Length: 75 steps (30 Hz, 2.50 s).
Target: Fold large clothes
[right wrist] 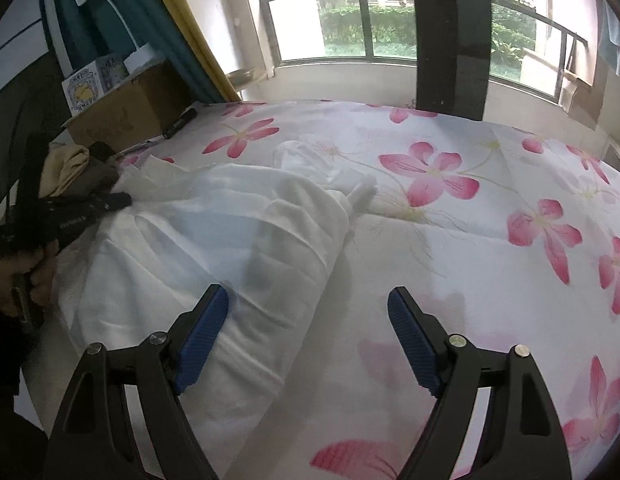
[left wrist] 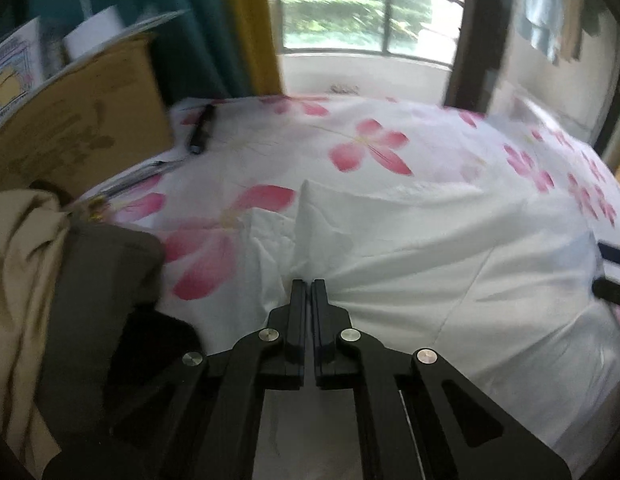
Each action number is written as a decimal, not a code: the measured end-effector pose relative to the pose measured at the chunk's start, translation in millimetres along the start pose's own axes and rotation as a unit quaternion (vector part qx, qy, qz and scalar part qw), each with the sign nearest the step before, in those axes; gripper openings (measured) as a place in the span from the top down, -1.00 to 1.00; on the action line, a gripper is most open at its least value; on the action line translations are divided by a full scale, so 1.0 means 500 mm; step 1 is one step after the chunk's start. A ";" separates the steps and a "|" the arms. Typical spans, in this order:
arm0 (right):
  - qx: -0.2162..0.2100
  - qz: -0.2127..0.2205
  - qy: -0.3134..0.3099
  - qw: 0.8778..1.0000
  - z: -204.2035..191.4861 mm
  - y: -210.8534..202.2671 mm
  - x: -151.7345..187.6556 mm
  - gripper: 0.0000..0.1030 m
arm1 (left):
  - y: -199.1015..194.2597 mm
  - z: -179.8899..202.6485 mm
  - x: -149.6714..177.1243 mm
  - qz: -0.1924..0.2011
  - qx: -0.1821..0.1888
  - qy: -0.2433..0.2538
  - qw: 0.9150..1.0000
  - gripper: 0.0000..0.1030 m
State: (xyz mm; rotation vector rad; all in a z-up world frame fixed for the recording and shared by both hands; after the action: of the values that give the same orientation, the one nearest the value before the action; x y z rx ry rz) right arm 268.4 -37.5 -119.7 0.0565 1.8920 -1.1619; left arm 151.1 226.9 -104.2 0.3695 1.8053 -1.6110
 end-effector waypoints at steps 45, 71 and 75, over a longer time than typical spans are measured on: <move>0.036 -0.012 -0.028 0.999 -0.057 -0.063 0.069 -0.74 | -0.137 -0.045 0.169 -0.019 0.042 -0.049 0.998 -0.15; 0.015 -0.002 0.020 1.000 -0.005 -0.051 0.040 -0.74 | -0.061 0.017 0.102 -0.035 0.239 -0.073 0.968 -0.62; 0.013 -0.014 0.029 0.999 -0.002 -0.023 0.043 -0.74 | -0.056 0.045 0.102 -0.031 0.279 -0.093 0.955 -0.63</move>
State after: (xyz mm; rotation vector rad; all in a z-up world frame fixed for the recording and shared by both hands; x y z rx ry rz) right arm 249.7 -51.5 -126.4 0.0797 1.9327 -1.2157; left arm 103.2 188.7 -116.1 0.3964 1.2104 -2.1151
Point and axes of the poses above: each gripper's, at about its wrist camera, not at the fingertips, and y roughly the way its jaws point, z to its right, x to its underside, the point moved 3 cm from there along y, roughly the way its jaws point
